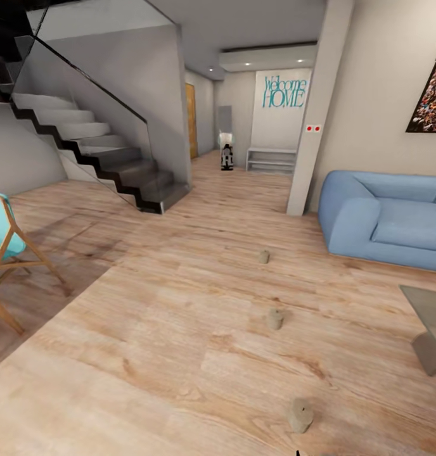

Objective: Place each of the two pumpkins and all three candles from the living room inside a cabinet in the living room (use any cabinet), then make sure every cabinet is closed, and position the cauldron so it is next to a table in the living room.

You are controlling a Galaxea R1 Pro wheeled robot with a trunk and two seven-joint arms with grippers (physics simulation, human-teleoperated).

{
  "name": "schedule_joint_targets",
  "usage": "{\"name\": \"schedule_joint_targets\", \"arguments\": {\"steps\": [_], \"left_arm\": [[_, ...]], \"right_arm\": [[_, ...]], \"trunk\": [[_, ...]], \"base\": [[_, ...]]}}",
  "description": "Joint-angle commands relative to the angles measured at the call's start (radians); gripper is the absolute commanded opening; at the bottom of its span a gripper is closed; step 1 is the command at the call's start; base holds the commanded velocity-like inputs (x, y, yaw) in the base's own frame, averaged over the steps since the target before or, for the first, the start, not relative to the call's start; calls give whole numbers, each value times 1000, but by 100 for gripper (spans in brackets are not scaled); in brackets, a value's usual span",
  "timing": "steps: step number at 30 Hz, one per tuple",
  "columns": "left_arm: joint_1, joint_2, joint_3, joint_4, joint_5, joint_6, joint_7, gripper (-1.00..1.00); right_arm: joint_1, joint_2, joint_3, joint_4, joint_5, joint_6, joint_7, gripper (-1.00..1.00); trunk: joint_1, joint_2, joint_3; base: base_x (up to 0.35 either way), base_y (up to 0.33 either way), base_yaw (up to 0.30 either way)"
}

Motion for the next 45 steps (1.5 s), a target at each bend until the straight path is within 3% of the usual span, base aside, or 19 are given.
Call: {"name": "schedule_joint_targets", "arguments": {"steps": [1,30,45], "left_arm": [[-1,1,-8,-5,3,-6,9,100],[-1,0,-9,-5,3,-6,9,100],[-1,1,-8,-5,3,-6,8,100]], "right_arm": [[-1,0,3,1,-7,-4,0,100],[-1,1,3,1,-6,-3,0,100],[-1,-1,6,1,-2,-4,2,100]], "trunk": [[0,0,0],[0,0,14],[0,0,14]], "base": [[17,0,-183],[1,0,-268],[252,0,-25]]}}
